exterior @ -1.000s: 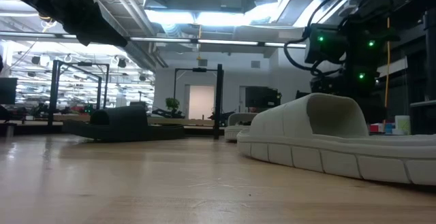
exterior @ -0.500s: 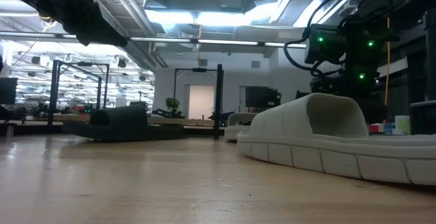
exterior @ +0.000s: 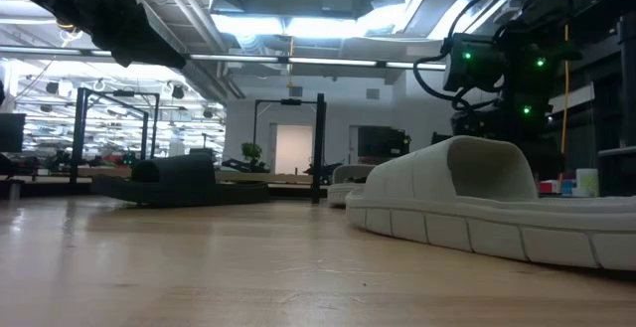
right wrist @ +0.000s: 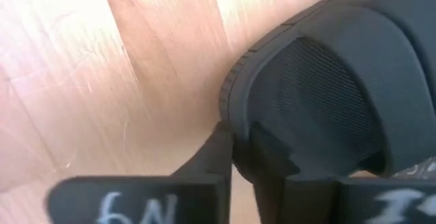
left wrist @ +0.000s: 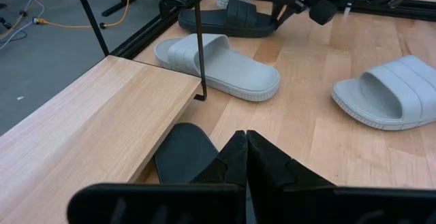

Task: Pick and place slides into the shelf
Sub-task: Put the right black slides on the shelf

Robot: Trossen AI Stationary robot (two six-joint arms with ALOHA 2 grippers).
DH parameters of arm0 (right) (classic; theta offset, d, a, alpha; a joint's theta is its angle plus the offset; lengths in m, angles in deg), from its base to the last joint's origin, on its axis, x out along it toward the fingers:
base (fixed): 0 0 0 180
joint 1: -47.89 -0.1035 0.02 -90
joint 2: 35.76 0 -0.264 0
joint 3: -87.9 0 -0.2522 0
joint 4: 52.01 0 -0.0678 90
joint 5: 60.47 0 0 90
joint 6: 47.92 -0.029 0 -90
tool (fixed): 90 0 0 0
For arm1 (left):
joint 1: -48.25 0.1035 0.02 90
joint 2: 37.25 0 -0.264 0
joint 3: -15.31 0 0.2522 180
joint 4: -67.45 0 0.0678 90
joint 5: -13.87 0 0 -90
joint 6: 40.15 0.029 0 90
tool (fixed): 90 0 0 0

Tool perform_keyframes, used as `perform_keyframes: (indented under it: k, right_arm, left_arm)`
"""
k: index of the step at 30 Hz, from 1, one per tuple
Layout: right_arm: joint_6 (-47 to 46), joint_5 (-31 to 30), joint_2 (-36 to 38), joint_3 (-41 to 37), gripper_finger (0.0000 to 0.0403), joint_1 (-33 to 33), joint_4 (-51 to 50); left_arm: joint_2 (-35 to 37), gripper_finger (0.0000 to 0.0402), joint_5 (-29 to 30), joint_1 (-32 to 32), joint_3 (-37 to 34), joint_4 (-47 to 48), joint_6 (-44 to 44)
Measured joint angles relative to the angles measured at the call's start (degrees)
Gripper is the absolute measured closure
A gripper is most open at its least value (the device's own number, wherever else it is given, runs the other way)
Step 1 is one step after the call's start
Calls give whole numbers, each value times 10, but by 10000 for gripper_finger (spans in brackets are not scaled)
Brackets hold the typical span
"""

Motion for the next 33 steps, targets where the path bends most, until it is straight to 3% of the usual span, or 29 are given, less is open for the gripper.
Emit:
perform_keyframes:
  k: [25,33]
  right_arm:
    - [-39,53,0,-1,379,0,20]
    - [-42,74,5,43,379,-3,2]
  left_arm:
    - [0,401,0,0,0,0,25]
    - [0,401,0,0,0,0,25]
